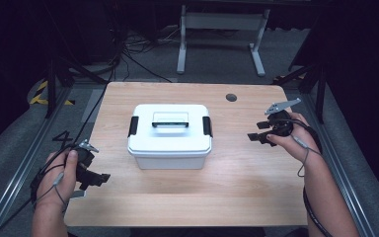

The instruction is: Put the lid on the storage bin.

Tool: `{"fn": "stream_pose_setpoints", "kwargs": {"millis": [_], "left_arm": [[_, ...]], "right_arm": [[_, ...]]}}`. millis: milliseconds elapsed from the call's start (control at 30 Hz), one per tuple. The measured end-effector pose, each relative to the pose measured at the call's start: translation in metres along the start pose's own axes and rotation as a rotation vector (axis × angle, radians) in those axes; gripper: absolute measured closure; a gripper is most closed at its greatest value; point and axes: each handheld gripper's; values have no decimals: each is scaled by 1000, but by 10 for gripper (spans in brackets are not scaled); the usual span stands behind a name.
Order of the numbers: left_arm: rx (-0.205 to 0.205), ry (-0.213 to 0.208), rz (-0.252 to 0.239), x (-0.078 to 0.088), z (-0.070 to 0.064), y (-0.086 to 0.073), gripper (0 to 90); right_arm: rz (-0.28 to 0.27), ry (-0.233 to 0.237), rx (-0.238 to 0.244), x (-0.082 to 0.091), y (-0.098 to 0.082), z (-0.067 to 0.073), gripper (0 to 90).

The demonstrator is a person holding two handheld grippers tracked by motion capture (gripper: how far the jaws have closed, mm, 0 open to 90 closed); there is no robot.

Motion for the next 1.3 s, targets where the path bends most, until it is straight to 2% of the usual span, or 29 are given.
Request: {"fn": "stream_pose_setpoints", "kwargs": {"millis": [267,533,567,633,700,867,1033,1067,1100,1167,1200,1233,1267,1300], "left_arm": [[-11,-3,11,-4,0,2,171],[-13,-4,11,-5,-2,4,170],[-12,-6,11,-5,-2,4,171],[-17,-12,13,-6,-2,4,171],[-22,-12,15,-7,-1,6,171],[-24,-18,31,-13,-1,11,171],[-31,-26,48,-16,-1,14,172],[-43,-23,53,-16,0,14,172],[-28,-31,58,-17,0,14,172],[-33,-31,75,-18,3,16,171],[0,-35,85,-20,3,15,171],[12,-31,107,-23,4,15,171],[8,-23,118,-24,5,14,171],[25,-26,136,-26,5,14,171]], "right_arm": [[-5,-6,-24,-9,-19,-1,365],[53,-5,-30,-18,-31,0,357],[87,-13,-32,-21,-35,0,357],[106,-19,-35,-22,-38,0,358],[153,-30,-52,-24,-42,1,362],[292,-61,-87,-28,-60,-1,368],[315,-75,-104,-28,-69,-2,373],[312,-82,-109,-27,-71,-3,375],[312,-82,-109,-27,-71,-3,375],[312,-84,-116,-25,-73,-3,375],[315,-85,-124,-25,-75,-2,374],[315,-86,-129,-24,-76,-2,374],[305,-88,-132,-23,-78,-3,376],[290,-84,-140,-22,-79,-3,379]]}}
Point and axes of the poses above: each handheld gripper's, and its own axes: x roughly backward along the jaws, y roughly out of its top, z roughly to its left, and after that the axes turned 10 degrees about -z, right-handed
